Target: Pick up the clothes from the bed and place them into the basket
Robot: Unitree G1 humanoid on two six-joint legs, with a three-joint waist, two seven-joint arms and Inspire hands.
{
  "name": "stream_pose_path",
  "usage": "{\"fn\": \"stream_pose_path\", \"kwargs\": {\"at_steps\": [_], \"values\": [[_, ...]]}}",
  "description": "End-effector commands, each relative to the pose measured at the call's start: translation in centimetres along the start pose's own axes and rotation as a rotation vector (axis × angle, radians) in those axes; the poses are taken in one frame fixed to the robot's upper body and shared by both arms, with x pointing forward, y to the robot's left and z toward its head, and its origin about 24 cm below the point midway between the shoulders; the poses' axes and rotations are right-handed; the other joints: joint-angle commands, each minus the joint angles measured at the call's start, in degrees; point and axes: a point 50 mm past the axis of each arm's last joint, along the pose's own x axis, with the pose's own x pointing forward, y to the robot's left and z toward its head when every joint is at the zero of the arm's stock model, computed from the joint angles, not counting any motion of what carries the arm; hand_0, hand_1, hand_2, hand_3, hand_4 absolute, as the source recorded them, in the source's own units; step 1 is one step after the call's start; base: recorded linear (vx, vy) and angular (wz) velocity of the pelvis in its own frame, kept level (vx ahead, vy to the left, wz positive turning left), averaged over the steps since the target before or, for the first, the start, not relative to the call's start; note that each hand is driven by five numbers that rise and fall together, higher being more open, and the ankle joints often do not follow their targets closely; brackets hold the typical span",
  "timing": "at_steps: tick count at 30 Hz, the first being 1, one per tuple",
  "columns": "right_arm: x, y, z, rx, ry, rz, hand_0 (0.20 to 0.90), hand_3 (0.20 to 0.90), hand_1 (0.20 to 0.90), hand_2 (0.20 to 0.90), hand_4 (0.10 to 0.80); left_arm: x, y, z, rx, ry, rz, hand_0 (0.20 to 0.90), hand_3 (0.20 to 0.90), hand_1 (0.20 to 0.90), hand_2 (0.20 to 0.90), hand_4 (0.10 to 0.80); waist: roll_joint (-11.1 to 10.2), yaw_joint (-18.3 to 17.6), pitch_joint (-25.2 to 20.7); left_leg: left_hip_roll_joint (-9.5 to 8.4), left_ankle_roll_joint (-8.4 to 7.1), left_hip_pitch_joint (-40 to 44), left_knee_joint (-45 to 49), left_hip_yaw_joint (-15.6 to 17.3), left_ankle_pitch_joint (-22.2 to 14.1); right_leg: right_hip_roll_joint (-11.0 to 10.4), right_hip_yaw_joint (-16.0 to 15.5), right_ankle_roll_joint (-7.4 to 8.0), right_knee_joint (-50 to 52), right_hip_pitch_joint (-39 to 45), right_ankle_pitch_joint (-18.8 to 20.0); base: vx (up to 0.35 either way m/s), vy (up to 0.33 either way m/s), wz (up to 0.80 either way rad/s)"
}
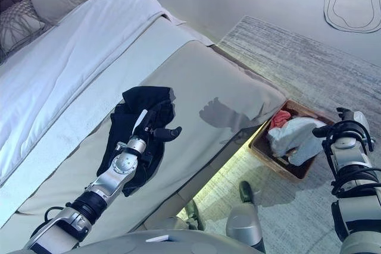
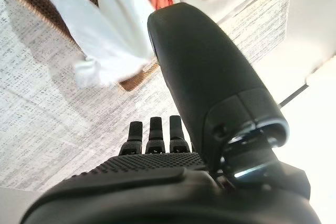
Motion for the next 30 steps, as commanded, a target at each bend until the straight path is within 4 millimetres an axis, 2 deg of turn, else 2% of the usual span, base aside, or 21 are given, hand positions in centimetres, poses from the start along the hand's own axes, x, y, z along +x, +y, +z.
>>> {"fn": "stream_pose_path", "kwargs": {"at_steps": [1, 6, 9, 17, 21, 26, 30], "values": [[0.4, -2.6, 5.0, -0.005, -0.167, -0.108, 0.900, 0.900, 0.900, 0.900, 0.800, 1.3, 2.3, 3.4, 0.023, -0.174, 0.056, 0.900, 0.900, 0.900, 0.900, 0.800, -5.08, 0.83, -3.37, 0.86, -1.91, 3.13, 0.13, 0.22, -5.52, 0.86, -2.34, -1.06, 0.31, 1.00, -2.11, 0.008, 0.004, 0.04], [0.3, -2.4, 5.3, 0.006, -0.186, -0.114, 0.900, 0.900, 0.900, 0.900, 0.800, 1.2, 2.6, 3.0, 0.022, -0.158, 0.076, 0.900, 0.900, 0.900, 0.900, 0.800, -5.82, 1.65, -4.04, 0.84, -1.77, 3.16, 0.13, -0.46, -5.48, 0.82, -2.89, -1.08, 0.31, 1.57, -2.16, 0.013, -0.002, 0.06], [0.1, -2.4, 6.5, 0.012, -0.237, -0.125, 0.900, 0.900, 0.900, 0.900, 0.800, 0.9, 2.8, 2.4, 0.014, -0.143, 0.095, 0.900, 0.900, 0.900, 0.900, 0.800, -6.18, 2.44, -4.43, 0.79, -1.73, 3.23, 0.13, -1.04, -5.33, 0.74, -3.40, -1.21, 0.31, 2.00, -2.24, 0.022, 0.011, 0.09], [-1.5, -1.6, 12.8, -0.022, -0.476, -0.154, 0.900, 0.900, 0.900, 0.900, 0.800, 0.4, 3.7, 1.5, -0.002, -0.105, 0.164, 0.900, 0.900, 0.900, 0.900, 0.800, -7.24, 5.94, -4.70, 0.24, -1.50, 1.69, 0.13, -3.92, -4.86, 0.04, -5.95, -1.41, 0.31, 2.31, -2.58, -0.017, 0.016, 0.14], [-3.0, -0.9, 16.2, -0.077, -0.634, -0.203, 0.900, 0.900, 0.900, 0.900, 0.800, 0.0, 3.9, 0.6, -0.008, -0.068, 0.200, 0.900, 0.900, 0.900, 0.900, 0.800, -7.59, 7.87, -5.06, -0.26, -1.24, 0.68, 0.13, -5.98, -4.58, -0.32, -7.49, -1.68, 0.31, 2.59, -2.96, 0.005, 0.027, 0.23], [-4.6, 0.6, 18.6, -0.136, -0.753, -0.193, 0.900, 0.900, 0.900, 0.900, 0.800, -0.8, 4.5, -0.7, -0.010, -0.016, 0.236, 0.900, 0.900, 0.900, 0.900, 0.800, -7.89, 10.38, -5.62, -1.10, -0.76, -0.37, 0.13, -8.94, -4.37, -0.97, -9.21, -1.92, 0.89, 3.37, -3.86, 0.047, 0.033, 0.31], [-5.4, 0.8, 20.3, -0.151, -0.809, -0.210, 0.900, 0.900, 0.900, 0.900, 0.800, -0.9, 5.3, -0.8, -0.003, -0.008, 0.242, 0.900, 0.900, 0.900, 0.900, 0.800, -7.39, 13.09, -4.47, -1.74, -0.16, -2.12, 1.15, -11.55, -3.82, -2.35, -11.42, -2.42, 7.60, 1.72, -7.03, -0.020, 0.061, 0.38]]}}
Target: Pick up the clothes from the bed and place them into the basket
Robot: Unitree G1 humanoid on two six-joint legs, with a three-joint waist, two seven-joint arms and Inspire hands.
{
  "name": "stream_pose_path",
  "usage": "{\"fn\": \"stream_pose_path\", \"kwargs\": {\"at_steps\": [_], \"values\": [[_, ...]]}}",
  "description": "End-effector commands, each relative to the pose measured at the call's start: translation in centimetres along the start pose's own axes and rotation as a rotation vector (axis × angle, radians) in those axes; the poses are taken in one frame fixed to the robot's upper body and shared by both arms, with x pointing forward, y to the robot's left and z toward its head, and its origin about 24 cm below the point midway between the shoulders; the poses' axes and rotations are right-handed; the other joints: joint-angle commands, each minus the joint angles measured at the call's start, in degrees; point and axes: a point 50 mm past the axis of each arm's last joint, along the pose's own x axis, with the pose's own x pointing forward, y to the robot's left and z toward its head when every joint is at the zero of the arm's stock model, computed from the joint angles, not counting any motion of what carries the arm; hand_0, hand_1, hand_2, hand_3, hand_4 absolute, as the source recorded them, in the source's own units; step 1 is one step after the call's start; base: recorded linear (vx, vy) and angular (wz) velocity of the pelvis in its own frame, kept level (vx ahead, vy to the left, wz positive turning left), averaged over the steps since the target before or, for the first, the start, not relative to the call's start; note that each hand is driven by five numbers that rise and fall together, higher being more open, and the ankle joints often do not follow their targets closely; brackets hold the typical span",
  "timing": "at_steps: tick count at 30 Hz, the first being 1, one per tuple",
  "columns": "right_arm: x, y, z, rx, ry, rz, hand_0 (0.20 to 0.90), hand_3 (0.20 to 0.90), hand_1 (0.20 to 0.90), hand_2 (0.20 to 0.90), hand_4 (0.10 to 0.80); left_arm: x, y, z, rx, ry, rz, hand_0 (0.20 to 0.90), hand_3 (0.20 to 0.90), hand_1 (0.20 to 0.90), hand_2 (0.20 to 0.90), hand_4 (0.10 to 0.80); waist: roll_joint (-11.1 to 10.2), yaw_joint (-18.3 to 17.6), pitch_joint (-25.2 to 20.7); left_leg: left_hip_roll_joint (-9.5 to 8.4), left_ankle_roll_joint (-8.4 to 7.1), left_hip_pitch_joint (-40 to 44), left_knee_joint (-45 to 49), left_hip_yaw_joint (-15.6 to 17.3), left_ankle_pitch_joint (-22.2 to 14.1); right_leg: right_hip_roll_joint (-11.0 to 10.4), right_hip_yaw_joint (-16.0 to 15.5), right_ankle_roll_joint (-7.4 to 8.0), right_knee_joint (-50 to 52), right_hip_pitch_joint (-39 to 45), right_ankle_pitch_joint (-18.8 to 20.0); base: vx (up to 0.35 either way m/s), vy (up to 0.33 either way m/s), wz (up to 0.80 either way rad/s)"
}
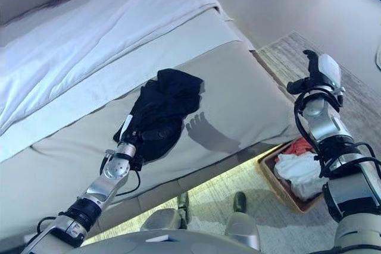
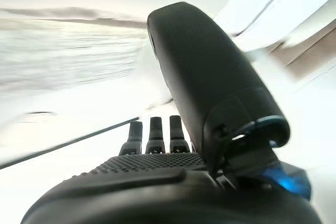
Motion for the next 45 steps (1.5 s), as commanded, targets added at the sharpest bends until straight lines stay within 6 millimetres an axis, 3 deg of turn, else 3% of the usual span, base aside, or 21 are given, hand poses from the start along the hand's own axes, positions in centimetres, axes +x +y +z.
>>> {"fn": "stream_pose_path", "kwargs": {"at_steps": [1, 6, 7, 10, 13, 18, 29, 35, 37, 42, 43, 44, 45], "values": [[1.8, -3.4, 6.7, -0.011, -0.240, -0.174, 0.900, 0.900, 0.900, 0.900, 0.800, 1.2, 2.9, 2.2, 0.013, -0.117, 0.079, 0.900, 0.900, 0.900, 0.900, 0.800, -2.71, 3.01, -2.76, -1.40, -0.22, -0.88, 2.83, -1.24, -6.75, -2.48, -1.58, -2.08, 9.82, -2.89, -7.47, -0.174, 0.076, 0.42], [2.6, -4.7, 8.6, -0.033, -0.280, -0.223, 0.900, 0.900, 0.900, 0.900, 0.800, 1.8, 3.2, 3.4, -0.019, -0.178, 0.099, 0.900, 0.900, 0.900, 0.900, 0.800, -1.53, 5.61, 1.66, -2.98, 0.28, -6.80, 9.66, -4.04, -7.85, -4.77, -4.17, -2.78, 16.78, -7.03, -10.15, -0.191, 0.062, 0.42], [3.1, -5.3, 9.5, -0.046, -0.283, -0.249, 0.900, 0.900, 0.900, 0.900, 0.800, 2.0, 3.4, 4.2, -0.036, -0.218, 0.111, 0.900, 0.900, 0.900, 0.900, 0.800, -0.61, 7.64, 5.60, -4.26, 0.69, -10.22, 14.88, -5.39, -9.08, -6.51, -5.30, -3.19, 21.81, -8.98, -12.08, -0.162, 0.052, 0.31], [3.5, -5.2, 10.4, -0.055, -0.274, -0.262, 0.900, 0.900, 0.900, 0.900, 0.800, 2.1, 3.2, 4.9, -0.045, -0.251, 0.116, 0.900, 0.900, 0.900, 0.900, 0.800, 0.31, 9.87, 9.29, -5.87, 1.62, -14.12, 20.28, -6.91, -10.60, -8.39, -6.14, -3.86, 27.01, -11.33, -13.60, -0.115, 0.036, 0.44], [4.0, -5.5, 11.6, -0.073, -0.260, -0.269, 0.900, 0.900, 0.900, 0.900, 0.800, 2.0, 3.0, 5.3, -0.050, -0.262, 0.108, 0.900, 0.900, 0.900, 0.900, 0.800, 1.08, 12.20, 12.16, -7.43, 2.34, -16.77, 24.41, -8.17, -12.74, -9.50, -6.40, -3.88, 31.62, -13.19, -15.91, 0.011, -0.018, 0.38], [4.7, -7.8, 13.1, -0.088, -0.233, -0.317, 0.900, 0.900, 0.900, 0.900, 0.800, 1.3, 2.7, 5.7, -0.062, -0.302, 0.092, 0.900, 0.900, 0.900, 0.900, 0.800, 2.95, 15.30, 15.57, -10.26, 4.16, -22.71, 29.34, -9.69, -13.63, -11.96, -8.00, -3.96, 39.66, -18.89, -17.75, -0.033, 0.065, 0.30], [5.3, -11.3, 14.6, -0.140, -0.143, -0.348, 0.900, 0.900, 0.900, 0.900, 0.800, -0.3, 2.9, 6.4, -0.135, -0.382, 0.069, 0.900, 0.900, 0.900, 0.900, 0.800, 6.00, 19.11, 15.59, -13.04, 5.96, -39.41, 37.72, -11.07, -14.09, -12.48, -9.03, -5.01, 53.00, -35.74, -21.65, -0.012, 0.040, 0.26], [5.6, -12.3, 14.1, -0.167, -0.040, -0.301, 0.900, 0.900, 0.900, 0.900, 0.800, -1.0, 2.6, 7.6, -0.163, -0.460, 0.049, 0.900, 0.900, 0.900, 0.900, 0.800, 6.92, 20.30, 15.59, -14.13, 6.92, -46.10, 41.72, -11.27, -14.67, -12.23, -8.80, -5.46, 58.85, -42.68, -23.07, -0.004, -0.006, 0.13], [5.8, -12.3, 13.4, -0.124, 0.038, -0.184, 0.900, 0.900, 0.900, 0.900, 0.800, -1.2, 2.8, 8.5, -0.183, -0.507, 0.053, 0.900, 0.900, 0.900, 0.900, 0.800, 7.17, 20.72, 15.59, -14.73, 7.23, -48.52, 43.69, -11.48, -15.08, -12.05, -8.66, -5.72, 60.89, -45.24, -23.64, -0.005, -0.040, 0.03], [5.9, -12.7, 13.0, -0.121, 0.062, -0.128, 0.900, 0.900, 0.900, 0.900, 0.800, -1.5, 3.2, 9.0, -0.193, -0.528, 0.064, 0.900, 0.900, 0.900, 0.900, 0.800, 6.70, 21.02, 15.59, -14.89, 7.33, -50.77, 46.25, -11.71, -15.68, -11.44, -8.63, -6.27, 62.88, -47.37, -24.26, 0.001, -0.033, 0.00], [5.9, -12.8, 13.1, -0.117, 0.056, -0.126, 0.851, 0.842, 0.851, 0.851, 0.742, -1.5, 3.3, 9.0, -0.192, -0.528, 0.064, 0.900, 0.900, 0.900, 0.900, 0.800, 6.49, 21.03, 15.59, -14.75, 7.30, -50.89, 46.30, -11.72, -15.65, -11.19, -8.76, -6.41, 62.82, -47.38, -24.28, -0.012, -0.055, -0.01], [5.9, -12.9, 13.3, -0.114, 0.046, -0.127, 0.705, 0.672, 0.705, 0.705, 0.572, -1.6, 3.3, 9.0, -0.189, -0.530, 0.064, 0.900, 0.900, 0.900, 0.900, 0.800, 6.30, 21.05, 15.59, -14.61, 7.29, -51.06, 46.49, -11.68, -15.69, -10.99, -8.86, -6.53, 62.80, -47.46, -24.28, -0.022, -0.055, -0.01], [5.9, -13.0, 13.5, -0.108, 0.036, -0.135, 0.300, 0.200, 0.300, 0.300, 0.100, -1.7, 3.5, 8.9, -0.185, -0.530, 0.066, 0.900, 0.900, 0.900, 0.900, 0.800, 6.01, 21.03, 15.59, -14.36, 7.22, -51.21, 46.78, -11.62, -15.78, -10.66, -8.90, -6.65, 62.83, -47.55, -24.33, -0.027, -0.054, -0.02]]}}
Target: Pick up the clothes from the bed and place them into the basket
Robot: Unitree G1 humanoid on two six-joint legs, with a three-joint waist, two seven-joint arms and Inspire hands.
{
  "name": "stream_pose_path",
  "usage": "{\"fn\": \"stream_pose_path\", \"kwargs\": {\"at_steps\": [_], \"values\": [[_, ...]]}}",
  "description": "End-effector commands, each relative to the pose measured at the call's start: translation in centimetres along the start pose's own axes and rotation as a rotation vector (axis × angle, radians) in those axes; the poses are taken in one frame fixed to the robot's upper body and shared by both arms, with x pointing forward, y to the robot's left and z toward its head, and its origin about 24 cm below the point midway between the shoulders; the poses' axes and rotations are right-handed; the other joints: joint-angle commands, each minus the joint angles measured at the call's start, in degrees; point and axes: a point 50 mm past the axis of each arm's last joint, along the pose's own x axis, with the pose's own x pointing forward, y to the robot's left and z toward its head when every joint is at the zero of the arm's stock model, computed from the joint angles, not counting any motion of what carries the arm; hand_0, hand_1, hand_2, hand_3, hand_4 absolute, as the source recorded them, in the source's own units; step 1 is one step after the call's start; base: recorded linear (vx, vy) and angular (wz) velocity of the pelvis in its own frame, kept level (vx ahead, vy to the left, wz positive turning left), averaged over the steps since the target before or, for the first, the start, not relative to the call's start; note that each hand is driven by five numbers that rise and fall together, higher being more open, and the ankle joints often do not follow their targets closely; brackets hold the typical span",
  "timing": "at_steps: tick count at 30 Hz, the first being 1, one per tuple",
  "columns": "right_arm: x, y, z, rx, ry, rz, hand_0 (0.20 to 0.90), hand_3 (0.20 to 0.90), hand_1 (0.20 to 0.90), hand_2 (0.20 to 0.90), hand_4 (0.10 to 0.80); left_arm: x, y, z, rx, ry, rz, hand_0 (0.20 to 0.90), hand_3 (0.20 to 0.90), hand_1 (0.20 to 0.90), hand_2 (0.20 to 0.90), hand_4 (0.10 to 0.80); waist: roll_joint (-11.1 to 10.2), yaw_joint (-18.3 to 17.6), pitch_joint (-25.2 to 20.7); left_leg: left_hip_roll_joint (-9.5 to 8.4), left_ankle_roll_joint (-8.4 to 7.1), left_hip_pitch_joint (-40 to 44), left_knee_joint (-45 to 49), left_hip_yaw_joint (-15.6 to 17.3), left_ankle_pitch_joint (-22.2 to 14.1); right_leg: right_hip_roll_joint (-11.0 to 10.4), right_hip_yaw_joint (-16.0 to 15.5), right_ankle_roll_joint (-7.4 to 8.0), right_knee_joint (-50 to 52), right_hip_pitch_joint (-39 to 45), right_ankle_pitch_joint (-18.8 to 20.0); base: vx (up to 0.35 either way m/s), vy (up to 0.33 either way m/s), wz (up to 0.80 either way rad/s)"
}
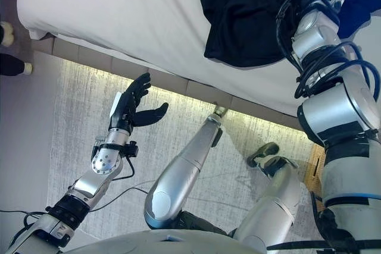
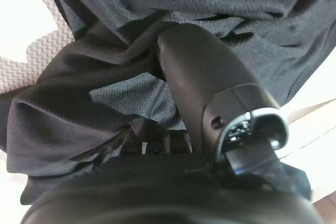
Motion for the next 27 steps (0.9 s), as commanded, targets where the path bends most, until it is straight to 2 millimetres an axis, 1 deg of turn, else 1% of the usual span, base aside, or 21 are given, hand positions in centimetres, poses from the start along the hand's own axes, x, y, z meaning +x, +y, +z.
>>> {"fn": "stream_pose_path", "kwargs": {"at_steps": [1, 2, 5, 11, 13, 17, 20, 22, 25, 27], "values": [[0.3, -2.4, -0.7, -0.035, 0.008, -0.044, 0.300, 0.200, 0.300, 0.300, 0.100, 0.1, 1.8, 2.8, -0.031, -0.159, 0.060, 0.900, 0.900, 0.900, 0.900, 0.800, 2.68, 2.12, -1.61, -1.94, 5.79, 0.17, 3.92, 4.69, -7.86, 7.08, -0.27, -3.23, 4.10, -0.48, -0.08, -0.020, -0.037, -0.03], [0.3, -2.4, -0.7, -0.035, 0.008, -0.044, 0.300, 0.200, 0.300, 0.300, 0.100, 0.1, 1.8, 2.8, -0.031, -0.159, 0.060, 0.900, 0.900, 0.900, 0.900, 0.800, 2.68, 2.12, -1.61, -1.94, 5.79, 0.17, 3.92, 4.69, -7.86, 7.08, -0.27, -3.23, 4.10, -0.48, -0.08, -0.016, -0.050, -0.04], [0.3, -2.7, -0.6, 0.029, -0.004, -0.096, 0.300, 0.200, 0.300, 0.300, 0.100, 0.0, 2.2, 2.9, -0.018, -0.169, 0.063, 0.900, 0.900, 0.900, 0.900, 0.800, 1.82, 1.74, -1.61, -1.12, 5.63, 1.44, 3.78, 4.79, -8.10, 7.63, -0.24, -3.23, 3.61, 0.88, 0.04, -0.024, -0.066, -0.05], [0.3, -2.5, -1.0, 0.055, 0.010, -0.113, 0.300, 0.200, 0.300, 0.300, 0.100, 0.3, 2.1, 2.8, -0.001, -0.169, 0.072, 0.900, 0.900, 0.900, 0.900, 0.800, 1.39, 0.83, -1.61, -0.16, 5.15, 5.62, 1.78, 5.23, -7.91, 7.64, -0.21, -2.93, 1.07, 4.93, 0.53, -0.016, -0.026, -0.05], [0.3, -2.4, -1.2, 0.070, 0.014, -0.113, 0.300, 0.200, 0.300, 0.300, 0.100, 0.4, 2.2, 2.6, -0.003, -0.154, 0.083, 0.900, 0.900, 0.900, 0.900, 0.800, 1.38, 0.20, -1.61, 0.83, 4.64, 9.70, -1.57, 5.62, -7.00, 7.42, 0.13, -2.65, -1.86, 8.30, 1.04, 0.007, 0.011, -0.07], [0.3, -2.2, -1.4, 0.090, 0.010, -0.117, 0.300, 0.200, 0.300, 0.300, 0.100, 0.6, 2.1, 2.4, 0.009, -0.143, 0.085, 0.900, 0.900, 0.900, 0.900, 0.800, 1.03, -0.47, -1.61, 2.13, 3.86, 16.72, -7.53, 5.85, -5.17, 7.10, 0.26, -1.76, -8.33, 14.90, 3.02, 0.025, 0.004, -0.15], [0.3, -2.0, -1.5, 0.158, -0.010, -0.111, 0.300, 0.200, 0.300, 0.300, 0.100, 0.9, 2.4, 2.5, 0.021, -0.136, 0.090, 0.900, 0.900, 0.900, 0.900, 0.800, 0.12, -1.13, -1.61, 3.00, 3.34, 22.36, -11.85, 5.93, -4.05, 7.09, 0.11, -1.07, -13.65, 20.17, 4.58, 0.029, -0.001, -0.21], [0.2, -1.6, -1.6, 0.211, -0.029, -0.107, 0.300, 0.200, 0.300, 0.300, 0.100, 1.3, 2.7, 2.6, 0.037, -0.125, 0.092, 0.900, 0.900, 0.900, 0.900, 0.800, -0.97, -1.84, -1.63, 3.72, 2.76, 27.21, -15.38, 6.30, -3.19, 7.45, 0.25, -0.41, -18.26, 24.93, 5.76, 0.053, -0.007, -0.18], [0.1, -1.3, -2.0, 0.260, -0.063, -0.109, 0.300, 0.200, 0.300, 0.300, 0.100, 1.4, 2.6, 2.3, 0.065, -0.096, 0.089, 0.900, 0.900, 0.900, 0.900, 0.800, -2.88, -3.28, -4.54, 5.23, 1.92, 32.77, -20.85, 7.17, -2.15, 8.92, 0.59, 0.43, -26.22, 30.87, 8.22, 0.111, -0.003, -0.21], [-0.1, -1.1, -2.5, 0.246, -0.084, -0.122, 0.300, 0.200, 0.300, 0.300, 0.100, 1.4, 2.7, 2.0, 0.079, -0.072, 0.085, 0.900, 0.900, 0.900, 0.900, 0.800, -3.91, -4.32, -6.80, 6.20, 1.48, 35.93, -24.13, 8.01, -1.77, 9.95, 0.86, 0.85, -31.08, 34.43, 9.66, 0.118, -0.011, -0.29]]}}
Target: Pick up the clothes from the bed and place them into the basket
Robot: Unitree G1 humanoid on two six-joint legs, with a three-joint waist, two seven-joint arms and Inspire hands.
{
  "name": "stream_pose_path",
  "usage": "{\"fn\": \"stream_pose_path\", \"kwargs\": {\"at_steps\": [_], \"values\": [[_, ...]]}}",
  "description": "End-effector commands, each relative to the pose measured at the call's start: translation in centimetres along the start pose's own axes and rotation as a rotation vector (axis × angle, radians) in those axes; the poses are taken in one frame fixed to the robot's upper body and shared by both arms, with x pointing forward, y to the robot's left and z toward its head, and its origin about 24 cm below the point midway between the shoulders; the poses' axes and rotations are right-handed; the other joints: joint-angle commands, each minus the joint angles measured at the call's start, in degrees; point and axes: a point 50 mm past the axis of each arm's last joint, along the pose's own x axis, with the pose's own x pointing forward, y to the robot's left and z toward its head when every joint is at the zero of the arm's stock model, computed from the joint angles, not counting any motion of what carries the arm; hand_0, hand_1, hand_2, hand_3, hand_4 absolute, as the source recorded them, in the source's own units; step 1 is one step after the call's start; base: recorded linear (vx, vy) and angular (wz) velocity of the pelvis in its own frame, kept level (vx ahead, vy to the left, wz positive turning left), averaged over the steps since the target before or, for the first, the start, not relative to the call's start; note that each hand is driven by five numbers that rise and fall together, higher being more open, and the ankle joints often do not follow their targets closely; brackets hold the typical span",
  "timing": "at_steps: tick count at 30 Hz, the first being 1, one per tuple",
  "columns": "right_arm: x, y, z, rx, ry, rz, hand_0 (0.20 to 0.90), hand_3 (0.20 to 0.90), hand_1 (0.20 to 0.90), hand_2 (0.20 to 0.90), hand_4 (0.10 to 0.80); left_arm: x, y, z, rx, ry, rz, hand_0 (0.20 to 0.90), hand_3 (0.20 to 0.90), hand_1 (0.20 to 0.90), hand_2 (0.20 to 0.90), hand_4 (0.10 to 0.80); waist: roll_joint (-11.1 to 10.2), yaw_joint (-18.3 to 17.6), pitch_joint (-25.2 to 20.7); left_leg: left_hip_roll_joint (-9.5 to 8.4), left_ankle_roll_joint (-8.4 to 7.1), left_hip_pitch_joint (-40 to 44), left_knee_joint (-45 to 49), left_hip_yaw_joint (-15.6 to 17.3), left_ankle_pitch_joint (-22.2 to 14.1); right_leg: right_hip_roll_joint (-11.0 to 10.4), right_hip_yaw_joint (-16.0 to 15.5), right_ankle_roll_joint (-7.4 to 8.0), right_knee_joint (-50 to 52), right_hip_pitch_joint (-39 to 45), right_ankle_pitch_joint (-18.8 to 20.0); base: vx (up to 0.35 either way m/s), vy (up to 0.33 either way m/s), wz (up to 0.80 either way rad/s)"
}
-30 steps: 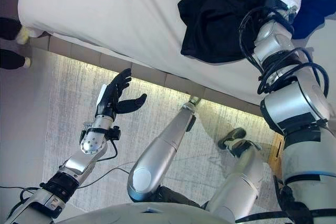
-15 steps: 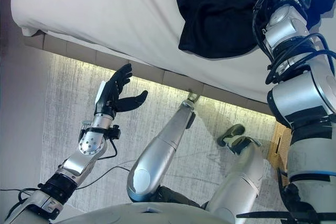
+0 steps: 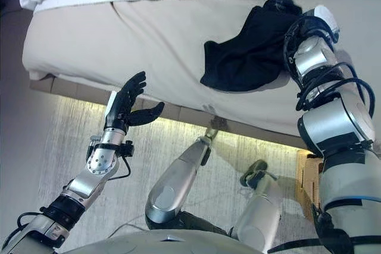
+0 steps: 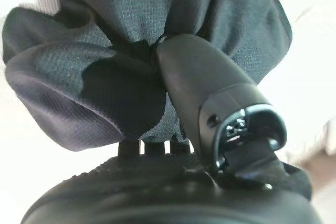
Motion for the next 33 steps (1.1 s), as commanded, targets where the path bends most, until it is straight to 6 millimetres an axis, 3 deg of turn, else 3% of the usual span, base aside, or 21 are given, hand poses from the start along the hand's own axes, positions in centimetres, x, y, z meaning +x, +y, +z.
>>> {"fn": "stream_pose_path", "kwargs": {"at_steps": [1, 2, 8, 15, 22, 33], "values": [[-0.5, -5.8, 3.9, 0.004, -0.247, -0.234, 0.300, 0.200, 0.300, 0.300, 0.100, 0.9, 1.5, 2.0, 0.019, -0.101, 0.056, 0.900, 0.900, 0.900, 0.900, 0.800, -3.87, -2.36, -7.97, 1.51, 0.81, 5.68, -4.33, 3.50, -5.86, 3.61, -0.71, -1.51, -8.90, 7.22, 2.65, 0.078, 0.015, -0.32], [-0.6, -6.1, 3.8, 0.005, -0.267, -0.243, 0.300, 0.200, 0.300, 0.300, 0.100, 0.8, 1.5, 1.6, 0.029, -0.079, 0.054, 0.900, 0.900, 0.900, 0.900, 0.800, -4.36, -3.30, -9.83, 2.37, 0.78, 7.61, -7.10, 4.51, -4.22, 4.34, -1.21, -1.53, -12.73, 9.53, 4.88, 0.092, 0.021, -0.27], [-1.2, -6.7, 2.7, 0.031, -0.320, -0.244, 0.300, 0.200, 0.300, 0.300, 0.100, 0.2, 1.6, 0.3, 0.070, -0.014, 0.034, 0.900, 0.900, 0.900, 0.900, 0.800, -6.80, -7.50, -16.63, 4.34, -0.16, 14.56, -15.07, 8.16, -2.62, 6.24, 1.23, 0.25, -22.56, 15.03, 9.43, 0.120, 0.008, -0.27], [-2.1, -8.7, 2.4, 0.030, -0.392, -0.273, 0.300, 0.200, 0.300, 0.300, 0.100, -0.1, 1.2, -1.3, 0.076, 0.040, -0.001, 0.900, 0.900, 0.900, 0.900, 0.800, -8.04, -12.81, -22.92, 5.89, -1.30, 19.96, -20.89, 12.77, -2.77, 8.31, 4.35, 1.15, -30.71, 17.56, 12.95, 0.071, 0.001, -0.33], [-2.3, -10.3, 1.1, 0.018, -0.370, -0.319, 0.300, 0.200, 0.300, 0.300, 0.100, 0.3, 0.1, -1.6, 0.072, 0.043, -0.054, 0.900, 0.900, 0.900, 0.900, 0.800, -8.81, -16.45, -24.88, 6.76, -1.90, 22.02, -20.89, 15.49, -4.17, 9.90, 7.68, 0.98, -33.38, 17.91, 13.97, 0.020, -0.013, -0.35], [-2.8, -11.0, -3.6, -0.021, -0.253, -0.382, 0.300, 0.200, 0.300, 0.300, 0.100, 1.9, -1.2, -0.8, 0.093, 0.021, -0.104, 0.900, 0.900, 0.900, 0.900, 0.800, -8.88, -22.47, -25.09, 8.27, -2.65, 25.42, -20.89, 19.26, -5.15, 11.69, 13.00, 0.23, -33.08, 18.01, 13.64, 0.001, -0.033, -0.25]]}}
